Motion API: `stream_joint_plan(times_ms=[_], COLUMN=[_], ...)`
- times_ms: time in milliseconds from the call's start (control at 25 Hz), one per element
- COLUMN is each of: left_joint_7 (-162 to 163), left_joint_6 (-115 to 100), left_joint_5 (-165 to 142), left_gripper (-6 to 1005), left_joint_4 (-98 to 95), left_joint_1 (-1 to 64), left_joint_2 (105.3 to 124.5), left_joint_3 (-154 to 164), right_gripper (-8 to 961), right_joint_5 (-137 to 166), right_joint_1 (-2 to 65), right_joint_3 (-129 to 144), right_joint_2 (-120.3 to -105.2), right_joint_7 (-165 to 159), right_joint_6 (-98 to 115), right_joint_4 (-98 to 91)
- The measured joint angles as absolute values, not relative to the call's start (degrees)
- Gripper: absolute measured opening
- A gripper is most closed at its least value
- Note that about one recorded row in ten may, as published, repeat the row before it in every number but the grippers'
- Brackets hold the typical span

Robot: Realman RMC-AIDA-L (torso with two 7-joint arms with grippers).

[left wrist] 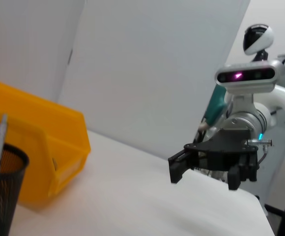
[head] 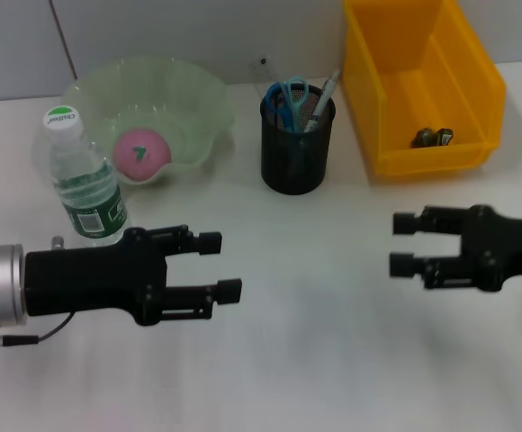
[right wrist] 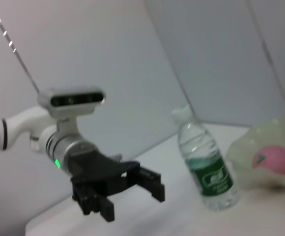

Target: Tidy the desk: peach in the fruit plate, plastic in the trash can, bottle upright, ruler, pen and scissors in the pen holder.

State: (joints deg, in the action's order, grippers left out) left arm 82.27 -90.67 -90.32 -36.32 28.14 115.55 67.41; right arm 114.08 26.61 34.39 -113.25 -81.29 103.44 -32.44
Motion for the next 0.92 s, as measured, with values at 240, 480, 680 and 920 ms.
stream_joint_plan(times_ms=[240, 480, 680, 920], left_joint_7=[81.03, 80.18, 79.57, 78.78], left_joint_6=[-91.65, -93.28, -93.86, -93.84], left_joint_5=[-93.11, -93.59, -93.61, -93.61], left_gripper=[772, 773, 773, 773], left_joint_4=[-34.29, -34.1, -34.1, -34.1], left_joint_1=[27.82, 27.04, 26.62, 26.15], left_joint_2=[115.04, 114.22, 114.02, 113.9], left_joint_3=[67.14, 67.14, 67.11, 67.05], right_gripper=[783, 783, 783, 783], right_joint_5=[115.95, 116.07, 116.1, 116.1], right_joint_1=[27.26, 27.08, 26.8, 26.66], right_joint_3=[34.45, 35.15, 36.48, 36.37], right_joint_2=[-114.64, -114.83, -115.06, -115.15], right_joint_7=[-79.59, -79.53, -79.5, -79.46], right_joint_6=[103.03, 102.86, 102.79, 102.79], right_joint_4=[-31.82, -31.55, -31.42, -31.35])
